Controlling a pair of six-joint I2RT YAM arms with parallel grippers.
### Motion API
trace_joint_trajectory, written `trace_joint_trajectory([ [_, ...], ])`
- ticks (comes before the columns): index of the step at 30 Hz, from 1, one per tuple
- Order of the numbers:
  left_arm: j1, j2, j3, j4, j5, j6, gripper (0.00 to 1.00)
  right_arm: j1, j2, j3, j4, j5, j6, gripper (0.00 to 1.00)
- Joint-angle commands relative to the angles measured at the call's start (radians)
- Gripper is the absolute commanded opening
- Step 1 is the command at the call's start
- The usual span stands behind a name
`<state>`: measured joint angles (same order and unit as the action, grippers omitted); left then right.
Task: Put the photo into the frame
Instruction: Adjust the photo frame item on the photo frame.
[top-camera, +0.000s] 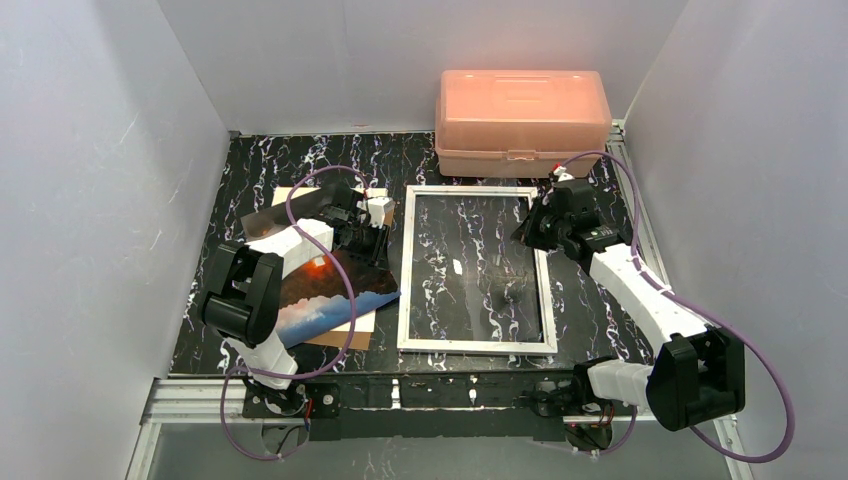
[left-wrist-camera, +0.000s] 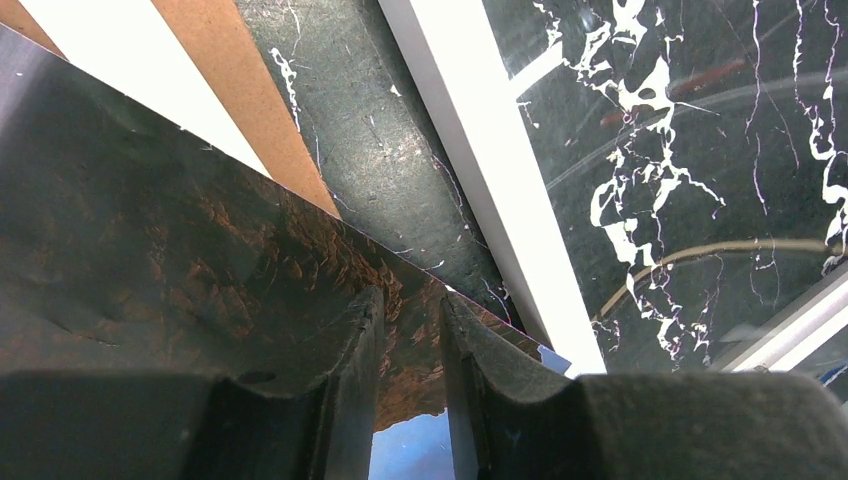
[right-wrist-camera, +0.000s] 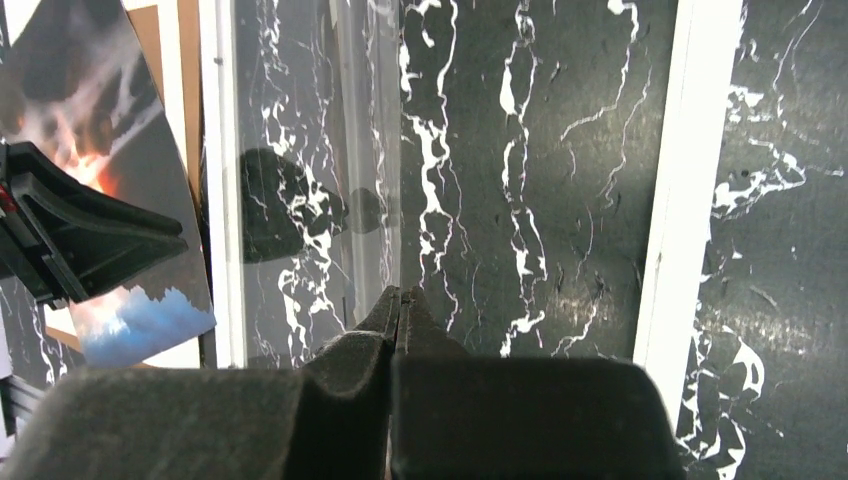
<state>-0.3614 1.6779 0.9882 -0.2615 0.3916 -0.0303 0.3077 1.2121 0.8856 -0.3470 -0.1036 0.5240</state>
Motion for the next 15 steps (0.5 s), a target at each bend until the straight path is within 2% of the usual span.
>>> trace_joint_trajectory([
  [1, 0.001, 0.000, 0.023, -0.020, 0.028, -0.009, 0.26, -0.006, -0.025, 0.007, 0.110, 0.045, 0.007, 0.01],
  [9, 0.002, 0.007, 0.033, -0.022, 0.030, -0.010, 0.25, -0.011, 0.011, 0.027, 0.123, 0.092, -0.037, 0.01],
  [15, 0.002, 0.011, 0.036, -0.022, 0.030, -0.012, 0.25, -0.018, 0.052, 0.051, 0.116, 0.057, -0.076, 0.01],
])
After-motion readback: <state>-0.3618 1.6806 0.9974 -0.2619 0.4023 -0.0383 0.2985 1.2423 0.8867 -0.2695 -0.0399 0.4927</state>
